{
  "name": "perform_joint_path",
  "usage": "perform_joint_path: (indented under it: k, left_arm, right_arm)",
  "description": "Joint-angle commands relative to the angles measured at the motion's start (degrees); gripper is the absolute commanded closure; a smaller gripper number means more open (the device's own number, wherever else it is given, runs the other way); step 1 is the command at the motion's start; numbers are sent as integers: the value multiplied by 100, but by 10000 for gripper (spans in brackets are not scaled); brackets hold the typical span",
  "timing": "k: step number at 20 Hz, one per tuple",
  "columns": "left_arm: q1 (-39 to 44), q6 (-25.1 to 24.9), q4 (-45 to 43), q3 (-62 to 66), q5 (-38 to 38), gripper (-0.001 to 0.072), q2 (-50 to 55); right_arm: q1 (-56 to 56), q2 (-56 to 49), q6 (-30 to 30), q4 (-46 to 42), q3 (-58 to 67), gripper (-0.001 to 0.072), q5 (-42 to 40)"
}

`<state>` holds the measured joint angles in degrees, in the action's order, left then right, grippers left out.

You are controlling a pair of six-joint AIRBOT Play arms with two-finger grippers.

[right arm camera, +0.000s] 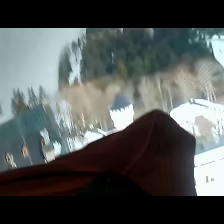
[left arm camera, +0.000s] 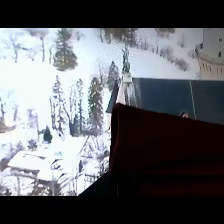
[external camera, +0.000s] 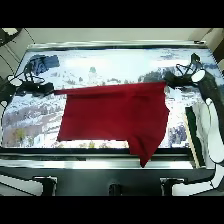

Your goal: Fold the shirts.

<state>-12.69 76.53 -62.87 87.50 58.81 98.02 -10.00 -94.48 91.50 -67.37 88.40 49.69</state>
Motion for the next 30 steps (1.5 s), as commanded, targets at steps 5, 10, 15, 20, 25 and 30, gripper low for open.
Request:
perform_joint_path:
  k: [5,10,15,20,25,30]
  left_arm:
    - [-153,-157,-337,-273,2262,682,387]
    - [-151,-155,-319,-282,2295,683,439]
    - [-153,-155,-319,-282,2441,682,444]
    - [-197,-157,-319,-275,2758,387,398]
    - [-684,-61,-321,-603,3327,222,-210]
    - [-988,-345,-317,-3316,2249,239,-1364]
  right_arm:
    - [-188,76,-190,-411,-887,675,2509]
    - [-188,57,-55,-269,-1244,675,2188]
    - [-188,57,107,-271,-1274,675,2140]
    - [-201,146,122,-208,-1215,331,2079]
    - [-933,826,-94,-308,-1051,281,3115]
    - [-1086,1386,-389,-592,-1993,281,3451]
